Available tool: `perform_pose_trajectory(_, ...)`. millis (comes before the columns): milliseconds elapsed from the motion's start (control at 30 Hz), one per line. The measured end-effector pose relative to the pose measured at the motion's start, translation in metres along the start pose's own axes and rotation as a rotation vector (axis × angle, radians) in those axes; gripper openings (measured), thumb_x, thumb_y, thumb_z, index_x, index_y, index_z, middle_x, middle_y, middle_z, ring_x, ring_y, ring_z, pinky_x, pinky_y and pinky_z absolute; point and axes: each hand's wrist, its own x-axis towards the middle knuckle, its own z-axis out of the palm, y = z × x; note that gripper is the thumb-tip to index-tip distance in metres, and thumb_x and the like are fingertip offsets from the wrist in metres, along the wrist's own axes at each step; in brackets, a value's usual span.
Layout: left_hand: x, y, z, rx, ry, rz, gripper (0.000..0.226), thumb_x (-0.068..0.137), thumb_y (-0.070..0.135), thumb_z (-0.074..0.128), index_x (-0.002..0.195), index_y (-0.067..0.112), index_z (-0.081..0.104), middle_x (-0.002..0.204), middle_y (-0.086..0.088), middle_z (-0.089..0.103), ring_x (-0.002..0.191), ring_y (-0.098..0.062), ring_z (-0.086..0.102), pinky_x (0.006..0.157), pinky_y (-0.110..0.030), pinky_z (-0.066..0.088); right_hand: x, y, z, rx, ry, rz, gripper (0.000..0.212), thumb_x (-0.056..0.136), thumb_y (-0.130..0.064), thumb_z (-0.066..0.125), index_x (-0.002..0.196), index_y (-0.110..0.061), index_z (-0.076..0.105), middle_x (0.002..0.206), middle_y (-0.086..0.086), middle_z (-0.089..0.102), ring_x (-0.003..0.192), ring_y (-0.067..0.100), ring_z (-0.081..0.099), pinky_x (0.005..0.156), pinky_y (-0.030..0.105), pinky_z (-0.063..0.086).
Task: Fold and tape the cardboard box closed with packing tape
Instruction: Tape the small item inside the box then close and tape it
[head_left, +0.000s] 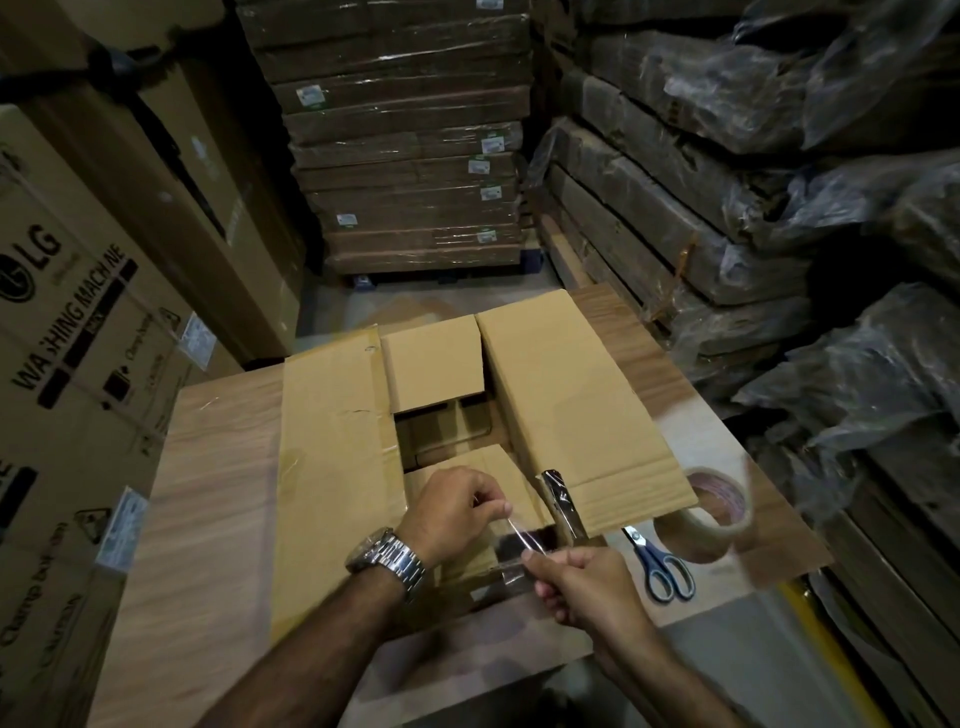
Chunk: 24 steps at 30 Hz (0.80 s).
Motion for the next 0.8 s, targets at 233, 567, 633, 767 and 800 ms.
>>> perform_pose_trajectory(233,0.005,-0.006,0.007,0.049,0.035,-0.005,0.019,0.090,0.035,0.065,0.090,0.021,0.076,0.093,0.009,0.072,0.082,-0.004,0.060,0.074,-0.024,0.051,0.011,0.008,0.003,-0.031,0.033,-0.003,0.022,0.082,-0.016,0.074,0.063,-0.007,0.067,0.050,0.003,0.061,0.042,0.008,0.048,0.044,0.021,0.039)
perform_pose_trajectory(567,0.005,-0.018,0.019,0.068,0.069,0.035,0.016,0.087,0.039,0.066,0.086,0.025,0.074,0.089,0.014,0.071,0.079,0.002,0.060,0.075,-0.027,0.055,0.012,0.016,0.010,0.006,0.073,-0.011,0.017,0.083,-0.008,0.072,0.068,0.001,0.069,0.049,0.005,0.060,0.041,0.008,0.047,0.042,0.020,0.038)
perform_pose_trajectory(633,0.006,-0.018,0.019,0.066,0.064,0.041,0.015,0.088,0.038,0.066,0.086,0.025,0.074,0.089,0.013,0.071,0.080,0.002,0.060,0.076,-0.025,0.054,0.013,0.017,0.010,-0.008,0.076,-0.015,0.017,0.082,-0.009,0.072,0.068,-0.001,0.069,0.050,0.005,0.061,0.042,0.008,0.048,0.043,0.020,0.039)
perform_pose_trajectory(767,0.009,-0.018,0.021,0.046,0.073,0.054,0.014,0.088,0.036,0.066,0.084,0.025,0.073,0.088,0.012,0.071,0.080,0.001,0.060,0.077,-0.025,0.054,0.015,0.019,0.010,-0.029,0.087,-0.023,0.020,0.083,-0.011,0.073,0.065,-0.002,0.069,0.050,0.004,0.061,0.044,0.009,0.049,0.044,0.020,0.040)
perform_pose_trajectory(800,0.010,-0.019,0.022,0.040,0.069,0.053,0.014,0.088,0.037,0.066,0.084,0.026,0.073,0.088,0.013,0.070,0.081,0.000,0.060,0.077,-0.027,0.054,0.016,0.019,0.010,-0.030,0.089,-0.024,0.020,0.083,-0.011,0.072,0.065,-0.001,0.069,0.050,0.004,0.061,0.043,0.009,0.049,0.044,0.020,0.040)
